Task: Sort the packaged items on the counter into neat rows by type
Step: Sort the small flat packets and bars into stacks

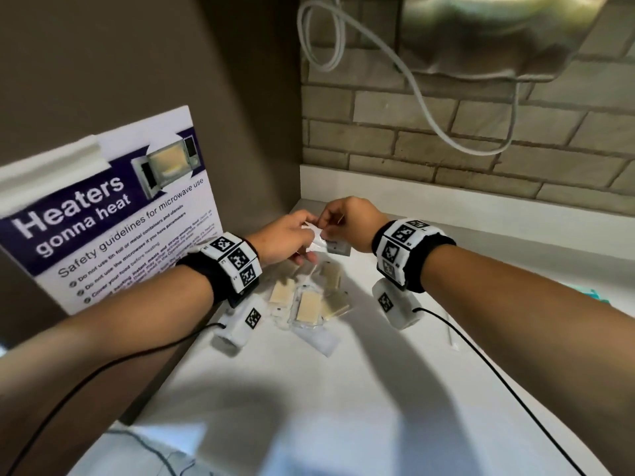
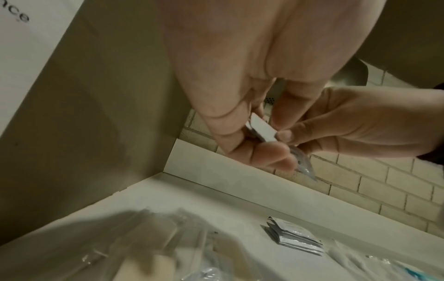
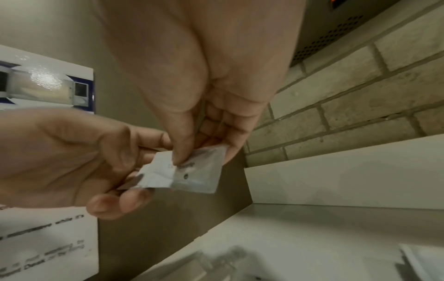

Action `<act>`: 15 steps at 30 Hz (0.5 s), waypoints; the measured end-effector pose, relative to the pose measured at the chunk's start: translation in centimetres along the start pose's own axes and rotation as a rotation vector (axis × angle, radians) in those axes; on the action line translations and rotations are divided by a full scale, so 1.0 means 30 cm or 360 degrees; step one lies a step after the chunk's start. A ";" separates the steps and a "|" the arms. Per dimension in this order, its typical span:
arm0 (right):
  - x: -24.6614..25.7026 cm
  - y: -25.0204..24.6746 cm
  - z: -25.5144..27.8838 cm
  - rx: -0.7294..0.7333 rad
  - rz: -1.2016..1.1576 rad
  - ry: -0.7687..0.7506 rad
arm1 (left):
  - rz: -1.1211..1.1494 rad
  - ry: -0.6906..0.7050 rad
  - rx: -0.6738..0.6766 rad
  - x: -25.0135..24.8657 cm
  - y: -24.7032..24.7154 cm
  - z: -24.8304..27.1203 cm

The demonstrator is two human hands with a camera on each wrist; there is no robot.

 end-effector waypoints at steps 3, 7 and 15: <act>0.011 0.023 0.000 -0.0048 0.0001 0.0011 | -0.0062 -0.0008 -0.0046 0.013 0.001 0.016; -0.030 0.074 0.023 0.0039 0.0155 0.0147 | -0.0197 -0.0076 -0.0221 0.075 -0.060 0.037; -0.059 0.332 0.126 0.0736 0.0691 -0.0049 | -0.0212 -0.0050 -0.0468 0.085 -0.170 0.074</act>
Point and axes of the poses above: each hand's wrist, its own z-axis away from the middle knuckle, its own y-axis out of the palm, x = y × z, the point moved 4 cm from there along -z, towards the middle knuckle, and after that the axes turned 7 degrees about -z, right-handed, at the moved point
